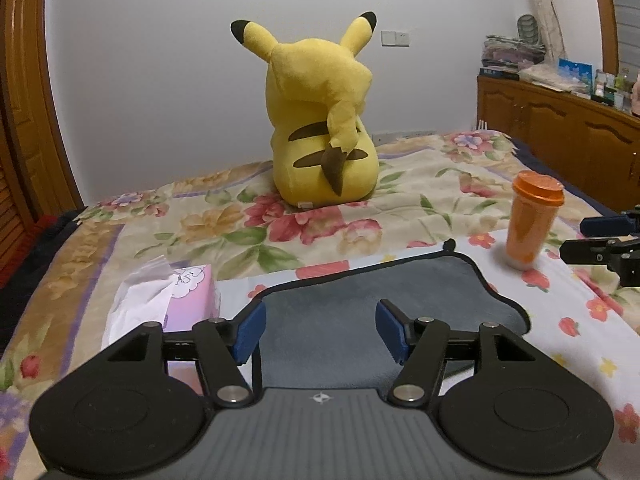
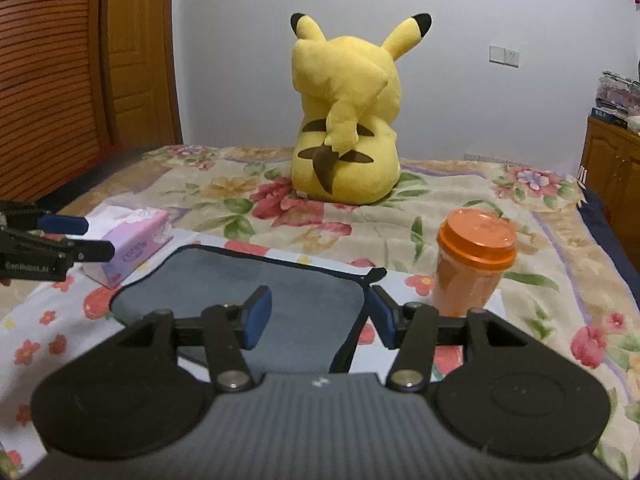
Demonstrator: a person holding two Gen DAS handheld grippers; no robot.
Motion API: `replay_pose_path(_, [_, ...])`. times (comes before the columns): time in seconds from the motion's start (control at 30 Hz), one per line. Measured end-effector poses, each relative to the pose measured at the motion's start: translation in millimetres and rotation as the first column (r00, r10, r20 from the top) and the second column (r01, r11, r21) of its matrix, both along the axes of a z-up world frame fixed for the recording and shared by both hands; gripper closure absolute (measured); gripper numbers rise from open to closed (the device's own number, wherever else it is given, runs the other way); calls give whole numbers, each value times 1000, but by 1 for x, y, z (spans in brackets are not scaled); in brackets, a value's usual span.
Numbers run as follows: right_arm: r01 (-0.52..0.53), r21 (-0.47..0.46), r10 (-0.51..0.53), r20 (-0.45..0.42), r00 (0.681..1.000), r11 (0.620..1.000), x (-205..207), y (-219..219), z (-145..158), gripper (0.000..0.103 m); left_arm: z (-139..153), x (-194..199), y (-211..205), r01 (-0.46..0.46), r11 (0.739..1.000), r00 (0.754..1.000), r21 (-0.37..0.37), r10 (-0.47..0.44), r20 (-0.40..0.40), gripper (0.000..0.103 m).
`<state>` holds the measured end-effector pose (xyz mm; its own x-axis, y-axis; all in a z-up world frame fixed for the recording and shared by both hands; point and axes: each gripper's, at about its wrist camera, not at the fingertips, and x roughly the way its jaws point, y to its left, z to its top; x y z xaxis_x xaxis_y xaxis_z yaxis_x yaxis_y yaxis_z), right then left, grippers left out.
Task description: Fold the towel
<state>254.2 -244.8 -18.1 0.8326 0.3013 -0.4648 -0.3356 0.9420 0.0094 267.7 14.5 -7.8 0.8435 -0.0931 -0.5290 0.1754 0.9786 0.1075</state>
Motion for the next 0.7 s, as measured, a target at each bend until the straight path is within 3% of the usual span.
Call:
replay_pose_path(0.4, [10, 16, -10, 38, 999, 1000, -41, -3, 26, 22, 32, -47, -8, 6, 1000, 999, 3, -6, 37, 11])
replay_pose_path(0.57, [21, 16, -22, 47, 999, 1000, -55, -4, 34, 6, 44, -65, -12, 20, 1000, 999, -5, -20, 49, 0])
replay_pose_path(0.7, [32, 9, -32, 59, 998, 999, -65, -4, 41, 0, 52, -78, -15, 27, 1000, 998, -6, -27, 58, 0])
